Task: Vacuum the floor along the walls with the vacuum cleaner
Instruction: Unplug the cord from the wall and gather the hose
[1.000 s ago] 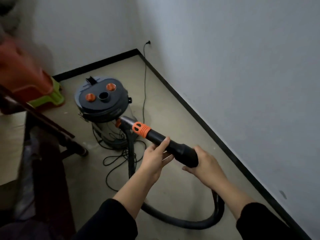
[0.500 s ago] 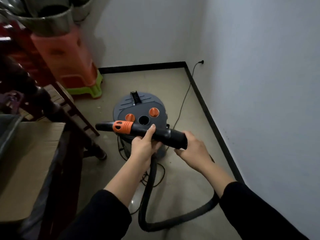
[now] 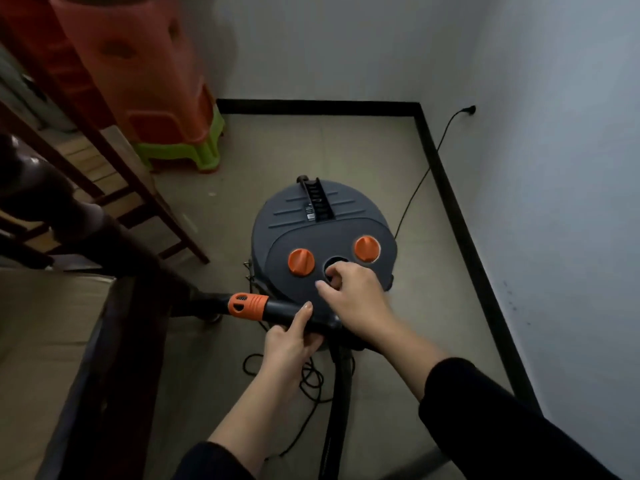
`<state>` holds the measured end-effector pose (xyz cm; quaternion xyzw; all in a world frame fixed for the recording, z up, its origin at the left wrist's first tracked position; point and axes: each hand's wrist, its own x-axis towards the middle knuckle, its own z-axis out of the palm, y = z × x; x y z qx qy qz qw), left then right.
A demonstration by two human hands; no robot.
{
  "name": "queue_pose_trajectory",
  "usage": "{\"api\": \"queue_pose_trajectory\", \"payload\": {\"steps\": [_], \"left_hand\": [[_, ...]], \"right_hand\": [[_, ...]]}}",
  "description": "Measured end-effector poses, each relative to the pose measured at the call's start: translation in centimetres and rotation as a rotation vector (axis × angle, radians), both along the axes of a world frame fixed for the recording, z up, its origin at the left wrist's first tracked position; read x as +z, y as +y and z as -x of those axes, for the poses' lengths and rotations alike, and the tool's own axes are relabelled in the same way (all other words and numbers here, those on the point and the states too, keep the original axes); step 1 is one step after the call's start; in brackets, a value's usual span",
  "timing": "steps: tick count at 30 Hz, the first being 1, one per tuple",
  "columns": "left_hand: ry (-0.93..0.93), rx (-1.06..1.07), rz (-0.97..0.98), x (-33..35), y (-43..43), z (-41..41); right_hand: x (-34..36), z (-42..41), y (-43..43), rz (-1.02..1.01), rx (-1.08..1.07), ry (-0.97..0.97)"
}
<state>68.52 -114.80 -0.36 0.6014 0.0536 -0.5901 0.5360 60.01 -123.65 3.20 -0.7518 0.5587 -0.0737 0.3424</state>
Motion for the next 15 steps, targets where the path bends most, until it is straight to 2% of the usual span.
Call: {"api": "queue_pose_trajectory", "payload": {"steps": [3, 8, 15], "left_hand": [[-0.005, -0.035, -0.036, -2.6, -0.7, -1.5], [-0.007, -0.070, -0.032, -4.2, -1.5, -2.9], [0.043, -0.016, -0.040, -4.7, -1.8, -3.7]], "right_hand": [[-2.1, -4.4, -0.5, 0.008, 0.024, 0.109], [-4.2, -8.1, -1.5, 0.096, -0.072, 0.295], [-4.3, -9.2, -2.0, 0.074, -0.071, 0.359]]}}
